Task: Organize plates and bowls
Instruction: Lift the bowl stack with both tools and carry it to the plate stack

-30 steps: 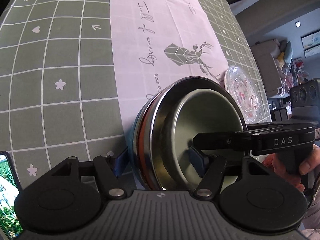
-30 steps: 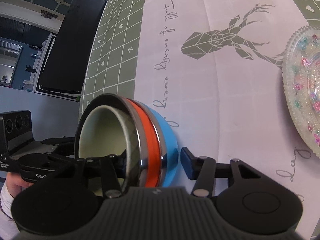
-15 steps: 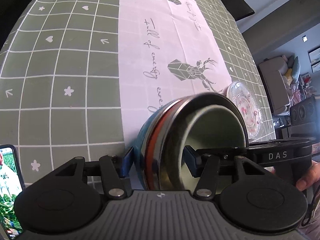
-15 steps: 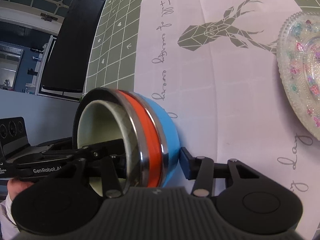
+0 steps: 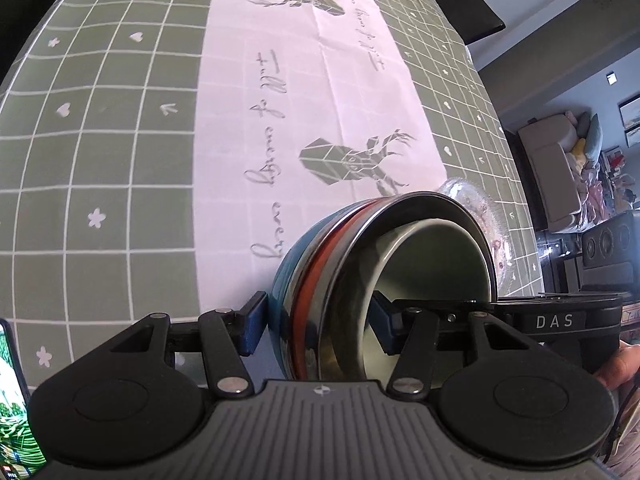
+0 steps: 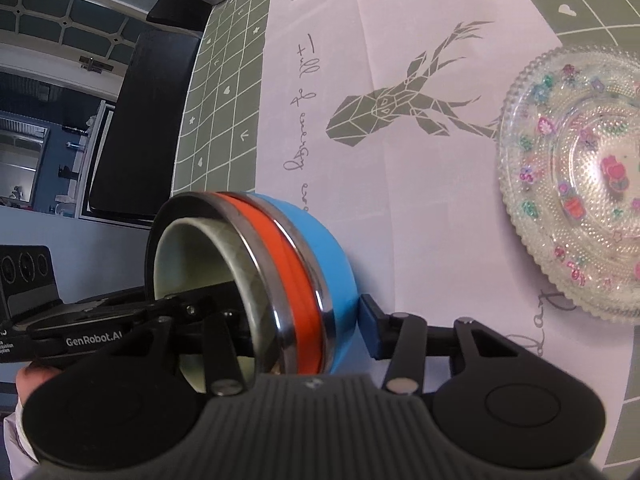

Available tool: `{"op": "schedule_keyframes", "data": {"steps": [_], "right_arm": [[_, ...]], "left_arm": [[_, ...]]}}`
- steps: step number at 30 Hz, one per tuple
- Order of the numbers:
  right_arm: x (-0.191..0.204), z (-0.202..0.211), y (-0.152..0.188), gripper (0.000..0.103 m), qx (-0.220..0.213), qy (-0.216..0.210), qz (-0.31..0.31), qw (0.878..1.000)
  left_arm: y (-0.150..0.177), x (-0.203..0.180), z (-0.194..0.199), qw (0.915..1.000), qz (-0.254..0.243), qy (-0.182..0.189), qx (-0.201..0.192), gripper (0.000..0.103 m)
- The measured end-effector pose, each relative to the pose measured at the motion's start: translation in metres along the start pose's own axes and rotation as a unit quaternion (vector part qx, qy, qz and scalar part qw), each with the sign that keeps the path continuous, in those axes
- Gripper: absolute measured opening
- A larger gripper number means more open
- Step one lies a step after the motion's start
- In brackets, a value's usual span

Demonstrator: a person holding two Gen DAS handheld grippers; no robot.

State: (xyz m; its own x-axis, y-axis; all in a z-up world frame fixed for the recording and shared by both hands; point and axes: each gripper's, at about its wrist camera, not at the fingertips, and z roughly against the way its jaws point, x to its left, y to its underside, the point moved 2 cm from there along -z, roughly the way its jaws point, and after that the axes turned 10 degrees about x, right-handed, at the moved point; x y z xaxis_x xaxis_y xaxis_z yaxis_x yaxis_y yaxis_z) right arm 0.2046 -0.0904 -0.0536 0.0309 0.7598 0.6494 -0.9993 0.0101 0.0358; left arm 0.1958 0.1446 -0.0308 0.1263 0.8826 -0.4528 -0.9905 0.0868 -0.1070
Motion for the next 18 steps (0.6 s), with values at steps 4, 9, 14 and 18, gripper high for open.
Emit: {"op": "schedule_keyframes", "data": {"steps": [4, 9, 14, 18], "right_arm": [[-0.007, 0.022, -0.003, 0.046, -0.017, -0.002, -0.004, 1.0], [-0.024, 0.06, -0.007, 0.046, -0.038, 0.0, -0.012, 0.999], [-0.049, 0.098, -0.008, 0.046, -0.058, 0.015, -0.021, 0.998], [-0.073, 0.117, -0.005, 0.046, -0.063, 0.029, -0.037, 0.997]], "left_arm": [[-0.013, -0.023, 0.0, 0.9999, -0.014, 0.0, -0.002, 0.061], [-0.031, -0.063, -0.006, 0.9993, -0.037, 0.005, 0.002, 0.061], [-0.047, -0.101, -0.024, 0.9983, -0.053, 0.021, 0.01, 0.061], [-0.056, -0.125, -0.047, 0.9974, -0.057, 0.034, 0.028, 0.061]]}}
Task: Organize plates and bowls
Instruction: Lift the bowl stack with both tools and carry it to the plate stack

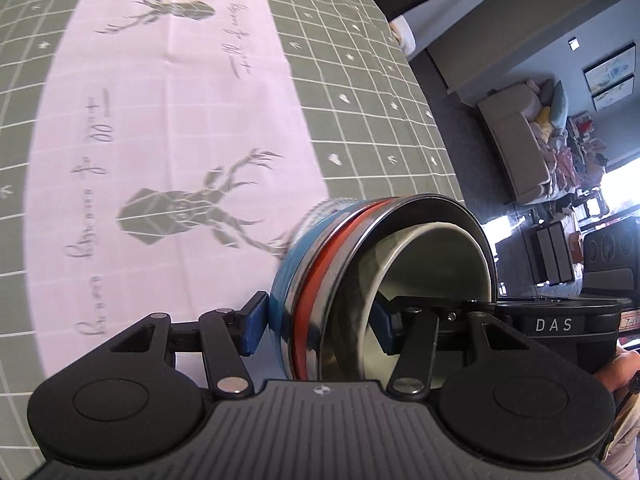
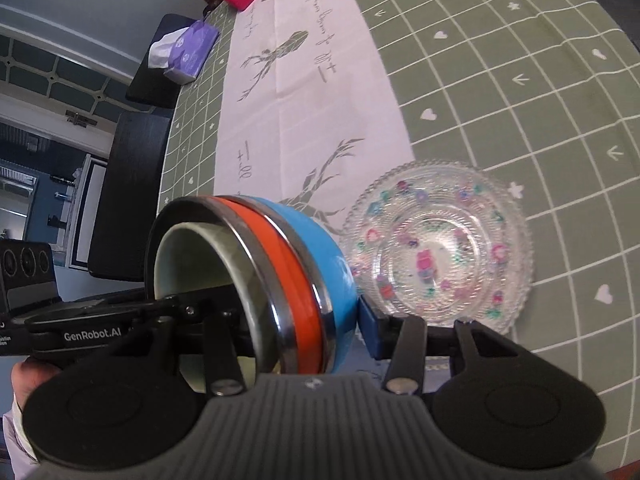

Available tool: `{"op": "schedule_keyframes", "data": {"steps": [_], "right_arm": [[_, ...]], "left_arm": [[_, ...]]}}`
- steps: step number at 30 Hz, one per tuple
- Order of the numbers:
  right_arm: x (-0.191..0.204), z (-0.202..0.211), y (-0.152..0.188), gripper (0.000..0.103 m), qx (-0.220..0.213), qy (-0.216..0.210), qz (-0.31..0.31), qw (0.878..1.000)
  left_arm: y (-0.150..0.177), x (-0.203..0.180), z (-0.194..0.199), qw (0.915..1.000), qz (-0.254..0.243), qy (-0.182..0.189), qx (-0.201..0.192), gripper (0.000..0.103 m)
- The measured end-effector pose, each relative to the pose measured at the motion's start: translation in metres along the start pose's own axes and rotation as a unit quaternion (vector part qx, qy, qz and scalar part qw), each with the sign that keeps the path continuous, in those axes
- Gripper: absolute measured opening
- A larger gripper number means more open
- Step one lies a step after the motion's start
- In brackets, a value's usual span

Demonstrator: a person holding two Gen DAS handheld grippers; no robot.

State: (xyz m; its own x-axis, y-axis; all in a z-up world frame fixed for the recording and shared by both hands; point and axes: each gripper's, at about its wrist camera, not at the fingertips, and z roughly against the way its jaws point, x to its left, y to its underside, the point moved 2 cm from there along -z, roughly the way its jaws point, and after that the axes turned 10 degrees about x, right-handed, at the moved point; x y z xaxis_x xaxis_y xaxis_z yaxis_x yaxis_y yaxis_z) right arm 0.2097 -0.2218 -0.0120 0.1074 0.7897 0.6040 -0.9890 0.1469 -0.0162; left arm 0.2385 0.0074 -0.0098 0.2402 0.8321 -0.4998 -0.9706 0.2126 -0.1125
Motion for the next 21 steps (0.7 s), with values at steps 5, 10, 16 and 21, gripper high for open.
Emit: {"op": "schedule_keyframes", "data": {"steps": [5, 10, 16, 21], "right_arm": [[-0.027, 0.008, -0.004, 0.046, -0.001, 0.011, -0.021, 1.0], [-0.042, 0.009, -0.014, 0.046, -0.001, 0.015, -0.034, 0.999], [-0.054, 0.007, -0.021, 0.046, 0.002, 0.016, -0.052, 0.999], [-0.061, 0.004, -0.025, 0.046, 0.0, 0.021, -0.063, 0.998]], "left_arm": [[-0.012, -0.014, -0.026, 0.9997, 0.01, 0.01, 0.019, 0.061], [-0.02, -0.019, -0.04, 0.9992, 0.02, 0.014, 0.032, 0.061], [-0.026, -0.015, -0.049, 0.9983, 0.036, 0.021, 0.04, 0.056], [-0.029, -0.011, -0.055, 0.9979, 0.048, 0.025, 0.036, 0.055]]}}
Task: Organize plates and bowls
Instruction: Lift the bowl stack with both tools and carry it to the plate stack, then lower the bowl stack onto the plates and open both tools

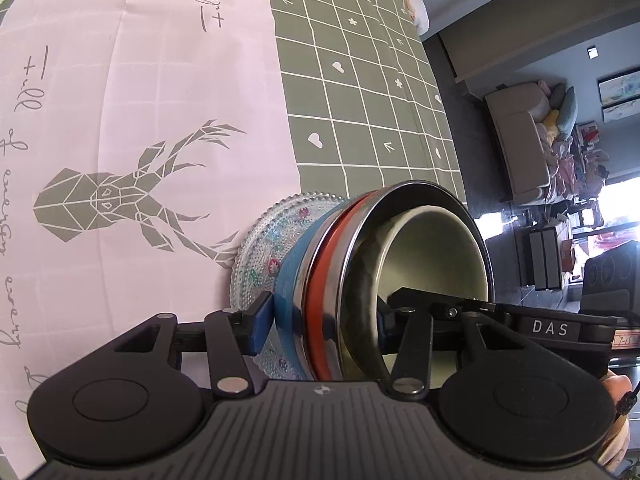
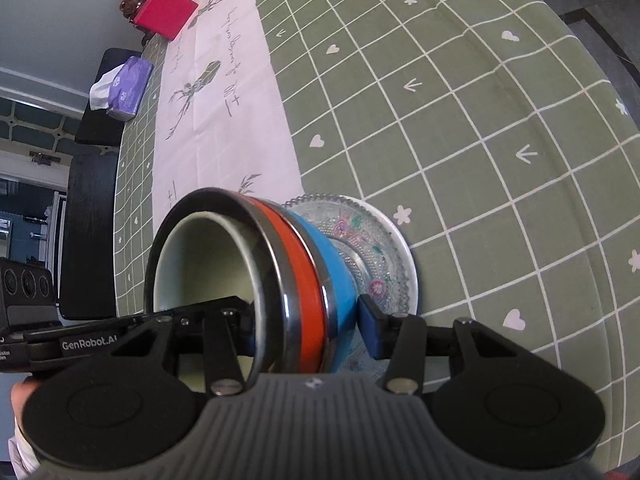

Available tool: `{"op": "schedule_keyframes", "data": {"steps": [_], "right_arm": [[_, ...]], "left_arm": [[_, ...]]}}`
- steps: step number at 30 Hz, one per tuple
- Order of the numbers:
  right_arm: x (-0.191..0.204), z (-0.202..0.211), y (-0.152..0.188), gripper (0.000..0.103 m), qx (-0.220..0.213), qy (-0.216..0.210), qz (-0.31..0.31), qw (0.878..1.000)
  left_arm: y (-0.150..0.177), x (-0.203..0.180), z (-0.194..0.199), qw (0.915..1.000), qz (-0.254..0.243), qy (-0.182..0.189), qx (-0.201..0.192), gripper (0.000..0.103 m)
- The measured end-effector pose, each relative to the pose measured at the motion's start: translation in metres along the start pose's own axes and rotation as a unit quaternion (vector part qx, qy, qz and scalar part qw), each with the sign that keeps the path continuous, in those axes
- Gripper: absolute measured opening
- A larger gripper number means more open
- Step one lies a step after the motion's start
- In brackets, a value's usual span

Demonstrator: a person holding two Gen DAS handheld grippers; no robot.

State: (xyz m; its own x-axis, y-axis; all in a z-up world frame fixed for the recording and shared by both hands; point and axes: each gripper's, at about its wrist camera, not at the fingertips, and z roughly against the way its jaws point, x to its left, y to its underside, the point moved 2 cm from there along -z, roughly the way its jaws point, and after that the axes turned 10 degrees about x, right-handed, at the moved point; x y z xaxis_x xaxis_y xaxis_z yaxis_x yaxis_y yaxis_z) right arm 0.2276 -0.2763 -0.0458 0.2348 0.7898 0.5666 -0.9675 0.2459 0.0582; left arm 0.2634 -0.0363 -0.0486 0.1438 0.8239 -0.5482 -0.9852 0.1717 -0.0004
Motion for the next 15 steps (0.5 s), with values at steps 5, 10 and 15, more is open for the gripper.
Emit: {"op": "schedule_keyframes", "data": {"steps": [5, 10, 15], "right_arm": [[0.001, 0.0, 0.0, 0.047, -0.006, 0.0, 0.002, 1.0], [0.007, 0.002, 0.001, 0.051, -0.018, 0.012, 0.022, 1.0], [0.013, 0.006, 0.003, 0.069, -0.032, 0.037, 0.044, 0.998]], "left_arm": [[-0.001, 0.003, 0.0, 1.0, 0.006, 0.006, -0.005, 0.055], [0.001, 0.003, 0.002, 0.9999, 0.002, 0.007, -0.013, 0.055], [0.004, -0.005, 0.011, 0.9991, -0.016, -0.017, -0.035, 0.075]]}}
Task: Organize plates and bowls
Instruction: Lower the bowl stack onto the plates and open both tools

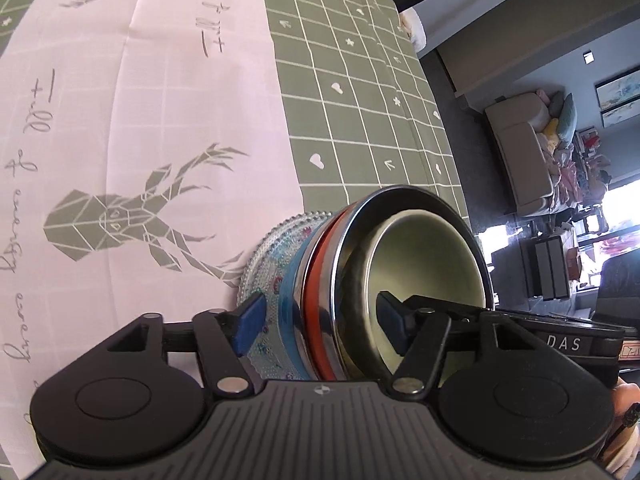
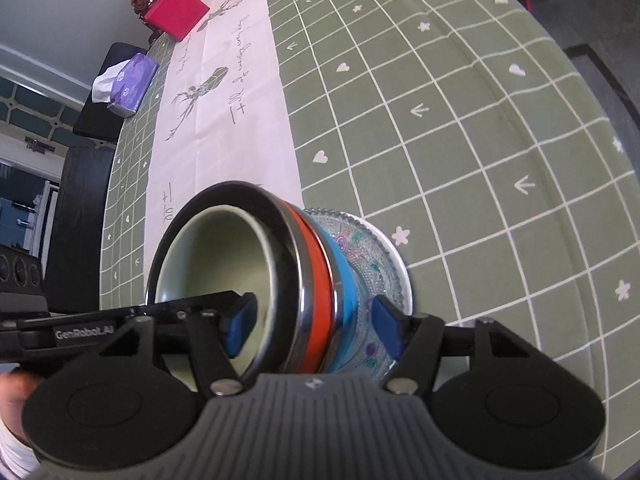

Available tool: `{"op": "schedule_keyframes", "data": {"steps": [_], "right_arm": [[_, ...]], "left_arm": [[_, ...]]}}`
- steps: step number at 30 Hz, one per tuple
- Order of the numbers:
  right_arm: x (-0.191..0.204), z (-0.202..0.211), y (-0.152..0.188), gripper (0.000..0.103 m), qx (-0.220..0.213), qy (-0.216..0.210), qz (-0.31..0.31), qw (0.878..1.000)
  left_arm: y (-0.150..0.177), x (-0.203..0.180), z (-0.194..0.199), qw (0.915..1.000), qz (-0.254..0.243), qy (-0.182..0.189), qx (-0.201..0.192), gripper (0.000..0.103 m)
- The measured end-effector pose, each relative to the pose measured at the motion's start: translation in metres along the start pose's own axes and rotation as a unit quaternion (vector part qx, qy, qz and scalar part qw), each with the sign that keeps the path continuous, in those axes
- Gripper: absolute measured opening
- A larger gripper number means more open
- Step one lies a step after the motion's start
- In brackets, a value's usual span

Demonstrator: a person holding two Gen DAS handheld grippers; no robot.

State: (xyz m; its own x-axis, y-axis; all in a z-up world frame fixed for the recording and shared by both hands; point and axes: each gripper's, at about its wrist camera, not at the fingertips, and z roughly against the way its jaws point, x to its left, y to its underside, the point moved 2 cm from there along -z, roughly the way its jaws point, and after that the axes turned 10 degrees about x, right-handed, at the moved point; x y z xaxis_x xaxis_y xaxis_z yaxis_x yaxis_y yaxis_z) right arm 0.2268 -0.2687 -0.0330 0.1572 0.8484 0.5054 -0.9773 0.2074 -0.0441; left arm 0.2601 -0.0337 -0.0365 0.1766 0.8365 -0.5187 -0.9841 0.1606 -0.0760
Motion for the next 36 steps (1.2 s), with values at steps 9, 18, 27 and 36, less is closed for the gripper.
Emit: {"op": "schedule_keyframes", "data": {"steps": [9, 18, 27, 36], "right_arm": [[0.0, 0.009, 0.007, 0.076, -0.013, 0.013, 0.007, 1.0], [0.027, 0.049, 0.034, 0.09, -0.07, 0.047, 0.063, 0.994], [0.056, 0.089, 0.081, 0.091, -0.132, 0.085, 0.139, 0.978], [0.061, 0.117, 0.166, 0.093, -0.294, 0.119, 0.232, 0.919]], "left_arm": [[0.01, -0.007, 0.018, 0.9992, -0.025, -0.012, -0.029, 0.08], [0.04, -0.033, 0.068, 0.9898, -0.084, -0.034, -0.11, 0.081], [0.094, -0.063, 0.103, 0.9622, -0.16, -0.098, -0.197, 0.08], [0.167, -0.084, 0.119, 0.8875, -0.231, -0.15, -0.37, 0.079]]}}
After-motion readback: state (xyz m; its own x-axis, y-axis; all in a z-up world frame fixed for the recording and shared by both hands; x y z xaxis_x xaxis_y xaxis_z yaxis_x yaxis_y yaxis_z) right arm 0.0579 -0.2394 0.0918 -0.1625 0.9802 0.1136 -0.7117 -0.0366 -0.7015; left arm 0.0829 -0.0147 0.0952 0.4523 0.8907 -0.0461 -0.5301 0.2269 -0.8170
